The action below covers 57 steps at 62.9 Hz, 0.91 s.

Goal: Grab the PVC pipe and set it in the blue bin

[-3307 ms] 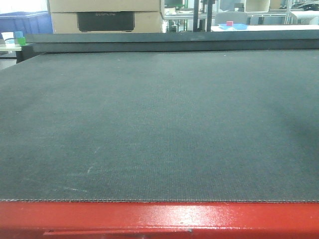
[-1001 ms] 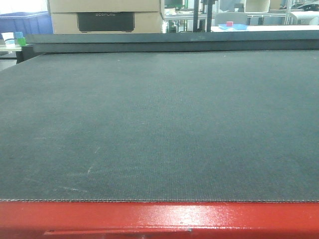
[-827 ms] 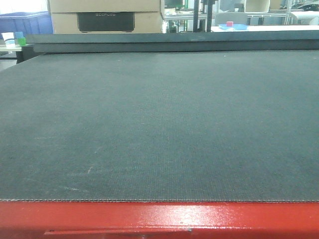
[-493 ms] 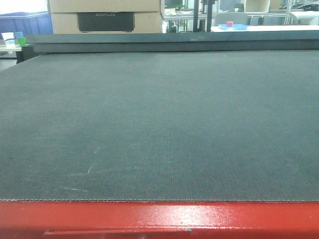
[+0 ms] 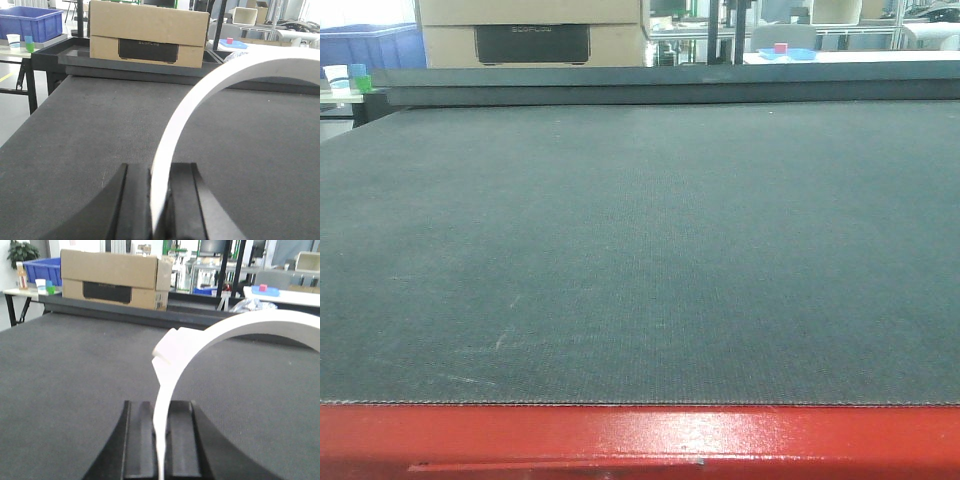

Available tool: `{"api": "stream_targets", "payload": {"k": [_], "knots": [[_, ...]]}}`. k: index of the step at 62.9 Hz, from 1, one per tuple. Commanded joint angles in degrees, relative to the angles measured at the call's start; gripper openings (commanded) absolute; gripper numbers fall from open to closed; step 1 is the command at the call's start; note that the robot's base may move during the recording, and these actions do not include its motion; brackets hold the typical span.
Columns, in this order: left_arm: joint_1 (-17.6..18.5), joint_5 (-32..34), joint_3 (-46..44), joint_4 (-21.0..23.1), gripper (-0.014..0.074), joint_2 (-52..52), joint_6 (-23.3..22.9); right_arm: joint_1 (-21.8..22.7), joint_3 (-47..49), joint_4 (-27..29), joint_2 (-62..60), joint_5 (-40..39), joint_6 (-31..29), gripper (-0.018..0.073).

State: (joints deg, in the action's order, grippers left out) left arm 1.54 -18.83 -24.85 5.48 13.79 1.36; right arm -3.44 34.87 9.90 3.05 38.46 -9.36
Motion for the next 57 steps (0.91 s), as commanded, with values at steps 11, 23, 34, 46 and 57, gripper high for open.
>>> {"api": "stream_targets", "payload": {"k": [11,23,34,46,57], "knots": [[-0.22,1.45,-0.05,0.52,-0.0111,-0.46,-0.52,0.11,-0.18,-0.51,-0.51,-1.53,-0.12,-0.0169],[-0.22,1.2,-0.05,0.67,-0.0111,-0.46,-0.52,0.11,-0.18,-0.51,-0.51,-1.53,-0.12,-0.0169],[-0.22,0.86,-0.05,0.66,-0.0111,-0.46,-0.52,0.11,-0.18,-0.51,-0.51,-1.53,-0.12,-0.0169],[-0.22,0.86,-0.05,0.66,-0.0111,-0.46,-0.52,0.11,-0.18,-0.51,-0.51,-1.53,-0.12,-0.0169],[-0.22,0.86,-0.05,0.66,-0.0111,-0.46,-0.52,0.11,-0.18,-0.51,-0.51,-1.53,-0.12,-0.0169]]}}
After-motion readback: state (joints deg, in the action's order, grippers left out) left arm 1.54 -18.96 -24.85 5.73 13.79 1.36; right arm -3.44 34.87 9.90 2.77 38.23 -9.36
